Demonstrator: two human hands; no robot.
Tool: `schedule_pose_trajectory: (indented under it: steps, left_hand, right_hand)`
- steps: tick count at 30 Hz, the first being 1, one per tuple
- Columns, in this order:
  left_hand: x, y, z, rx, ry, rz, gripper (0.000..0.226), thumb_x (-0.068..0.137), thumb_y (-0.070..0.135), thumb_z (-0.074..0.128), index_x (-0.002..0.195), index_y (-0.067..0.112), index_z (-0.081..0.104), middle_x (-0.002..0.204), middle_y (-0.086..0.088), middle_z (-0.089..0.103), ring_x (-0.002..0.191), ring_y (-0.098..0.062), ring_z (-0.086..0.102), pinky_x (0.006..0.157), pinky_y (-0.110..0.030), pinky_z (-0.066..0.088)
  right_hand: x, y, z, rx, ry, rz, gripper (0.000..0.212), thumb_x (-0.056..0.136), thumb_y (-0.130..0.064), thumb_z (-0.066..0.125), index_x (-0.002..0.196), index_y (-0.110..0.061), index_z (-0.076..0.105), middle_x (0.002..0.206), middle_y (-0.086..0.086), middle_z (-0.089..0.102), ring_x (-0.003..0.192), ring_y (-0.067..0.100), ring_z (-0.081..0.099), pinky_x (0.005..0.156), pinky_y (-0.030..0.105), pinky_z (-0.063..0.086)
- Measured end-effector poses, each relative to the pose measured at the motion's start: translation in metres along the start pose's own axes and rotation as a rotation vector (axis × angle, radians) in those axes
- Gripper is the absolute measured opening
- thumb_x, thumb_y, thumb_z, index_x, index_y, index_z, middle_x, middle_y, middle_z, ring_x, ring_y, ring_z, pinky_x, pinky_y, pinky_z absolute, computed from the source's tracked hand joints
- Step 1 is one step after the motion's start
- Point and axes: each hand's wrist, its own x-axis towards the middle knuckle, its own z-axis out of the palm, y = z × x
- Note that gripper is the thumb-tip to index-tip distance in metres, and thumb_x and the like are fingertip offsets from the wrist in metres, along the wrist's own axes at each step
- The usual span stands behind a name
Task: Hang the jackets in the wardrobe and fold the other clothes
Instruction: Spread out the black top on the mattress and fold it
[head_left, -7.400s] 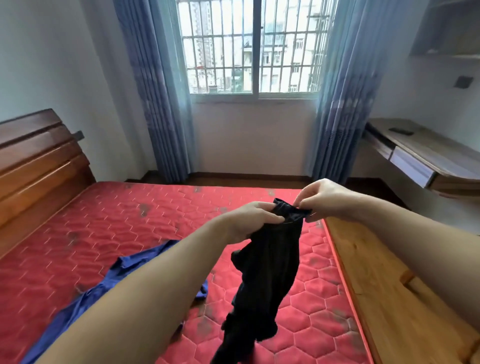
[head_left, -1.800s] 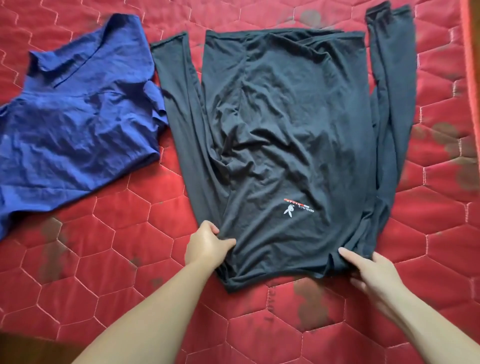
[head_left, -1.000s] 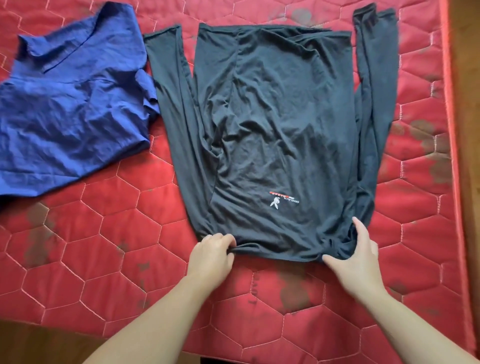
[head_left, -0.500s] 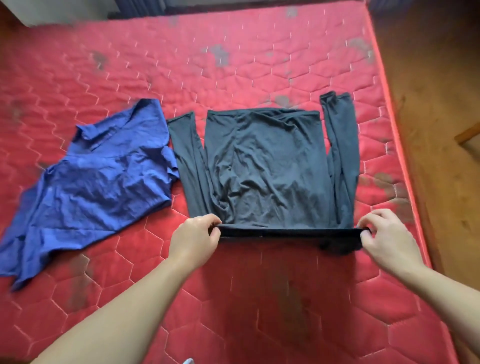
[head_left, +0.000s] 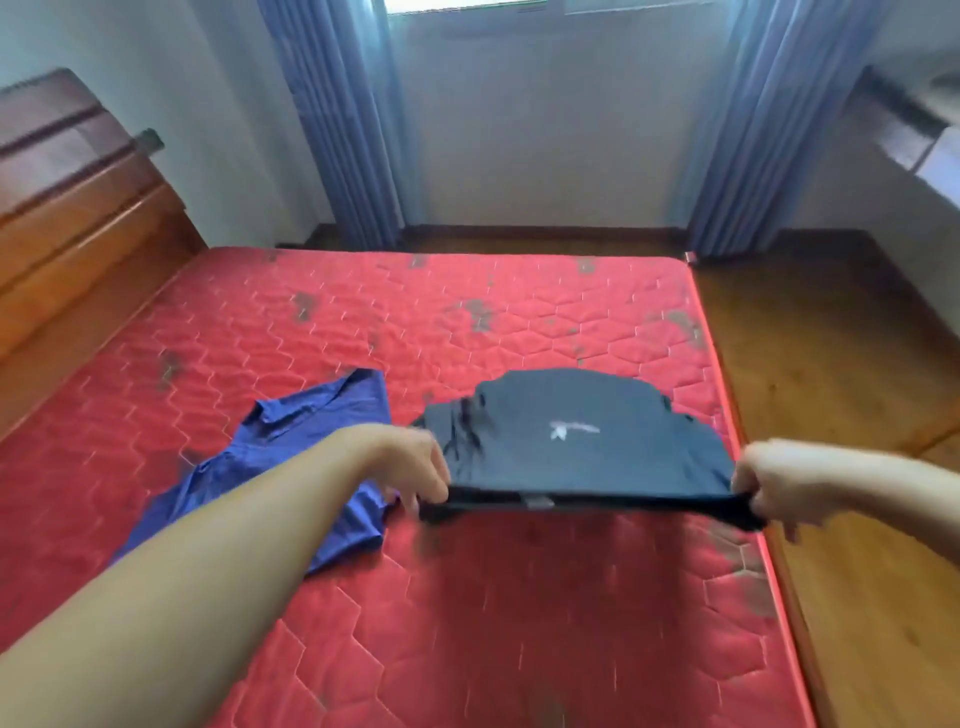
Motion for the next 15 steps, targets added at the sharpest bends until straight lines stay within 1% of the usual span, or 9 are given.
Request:
schedule_pose_trajectory:
  steps: [2, 4, 5, 6, 8, 10, 11, 13, 15]
  left_hand:
    - [0.015, -0.002, 0.025, -0.003, -0.248, -0.108, 0.014, 0.092, 0.01, 0.05, 0.084, 0.009, 0.062, 0.081, -0.006, 0.064, 0.082, -0.018, 0.067, 0.066, -0.026, 0.048]
    - [0.027, -0.002, 0.047, -0.043, -0.426, -0.172, 0.014, 0.096, 0.009, 0.046, 0.086, 0.01, 0.056, 0.092, -0.01, 0.068, 0.105, -0.035, 0.066, 0.084, -0.036, 0.051]
    - [0.033, -0.001, 0.056, -0.092, -0.464, -0.192, 0.015, 0.097, 0.008, 0.045, 0.085, 0.011, 0.053, 0.091, -0.012, 0.07, 0.109, -0.04, 0.064, 0.085, -0.037, 0.053]
    - [0.037, 0.0, 0.061, -0.135, -0.451, -0.203, 0.014, 0.096, 0.007, 0.045, 0.085, 0.01, 0.051, 0.096, -0.017, 0.071, 0.104, -0.04, 0.066, 0.078, -0.035, 0.055]
    - [0.053, 0.001, 0.063, -0.177, -0.241, -0.177, 0.013, 0.09, 0.005, 0.044, 0.081, 0.009, 0.052, 0.108, -0.028, 0.068, 0.069, -0.023, 0.073, 0.052, -0.022, 0.055]
    - [0.073, 0.001, 0.048, -0.195, 0.179, -0.131, 0.02, 0.083, 0.004, 0.042, 0.07, 0.012, 0.054, 0.082, -0.019, 0.074, 0.049, -0.012, 0.064, 0.039, -0.015, 0.042]
    - [0.083, 0.003, 0.033, -0.252, 0.408, -0.124, 0.023, 0.081, 0.003, 0.042, 0.065, 0.013, 0.055, 0.07, -0.013, 0.074, 0.051, -0.014, 0.064, 0.039, -0.015, 0.041]
    - [0.096, 0.01, -0.013, -0.579, 0.774, -0.099, 0.029, 0.081, -0.001, 0.042, 0.066, 0.016, 0.06, 0.073, -0.011, 0.073, 0.061, -0.022, 0.068, 0.051, -0.021, 0.053]
    - [0.094, 0.025, -0.073, -0.918, 0.976, -0.016, 0.036, 0.082, -0.002, 0.038, 0.072, 0.021, 0.064, 0.085, -0.013, 0.072, 0.069, -0.03, 0.071, 0.058, -0.04, 0.06]
  right_hand:
    - [0.006, -0.007, 0.031, -0.044, -0.267, 0.005, 0.021, 0.073, -0.003, 0.037, 0.07, -0.016, 0.052, 0.042, -0.001, 0.057, 0.044, 0.009, 0.064, 0.037, 0.022, 0.045]
    - [0.016, -0.015, 0.055, -0.126, -0.476, 0.023, 0.017, 0.074, -0.006, 0.035, 0.074, -0.015, 0.049, 0.037, -0.002, 0.055, 0.032, 0.005, 0.054, 0.033, 0.016, 0.039]
    - [0.02, -0.019, 0.064, -0.169, -0.539, 0.04, 0.017, 0.074, -0.007, 0.033, 0.074, -0.013, 0.049, 0.037, -0.002, 0.057, 0.03, 0.005, 0.052, 0.033, 0.015, 0.038]
    - [0.026, -0.02, 0.071, -0.184, -0.542, 0.045, 0.019, 0.074, -0.008, 0.032, 0.073, -0.011, 0.05, 0.043, -0.002, 0.061, 0.032, 0.006, 0.052, 0.033, 0.016, 0.039]
    - [0.041, -0.02, 0.077, -0.048, -0.354, 0.079, 0.02, 0.08, -0.008, 0.036, 0.07, -0.015, 0.051, 0.067, 0.0, 0.072, 0.052, 0.011, 0.065, 0.041, 0.02, 0.046]
    - [0.063, -0.013, 0.061, 0.284, 0.041, 0.151, 0.024, 0.086, -0.006, 0.043, 0.069, -0.016, 0.055, 0.069, 0.0, 0.07, 0.068, 0.02, 0.072, 0.049, 0.025, 0.054]
    - [0.075, -0.007, 0.042, 0.448, 0.248, 0.181, 0.026, 0.083, -0.002, 0.041, 0.069, -0.012, 0.061, 0.062, 0.002, 0.069, 0.062, 0.022, 0.072, 0.052, 0.03, 0.057]
    - [0.087, 0.0, -0.01, 0.667, 0.594, 0.194, 0.029, 0.077, -0.004, 0.039, 0.075, -0.006, 0.068, 0.06, 0.009, 0.069, 0.055, 0.027, 0.07, 0.06, 0.039, 0.06]
    - [0.091, 0.006, -0.074, 0.796, 0.904, 0.177, 0.031, 0.078, -0.011, 0.04, 0.083, -0.006, 0.07, 0.078, 0.017, 0.072, 0.066, 0.035, 0.07, 0.071, 0.046, 0.06]
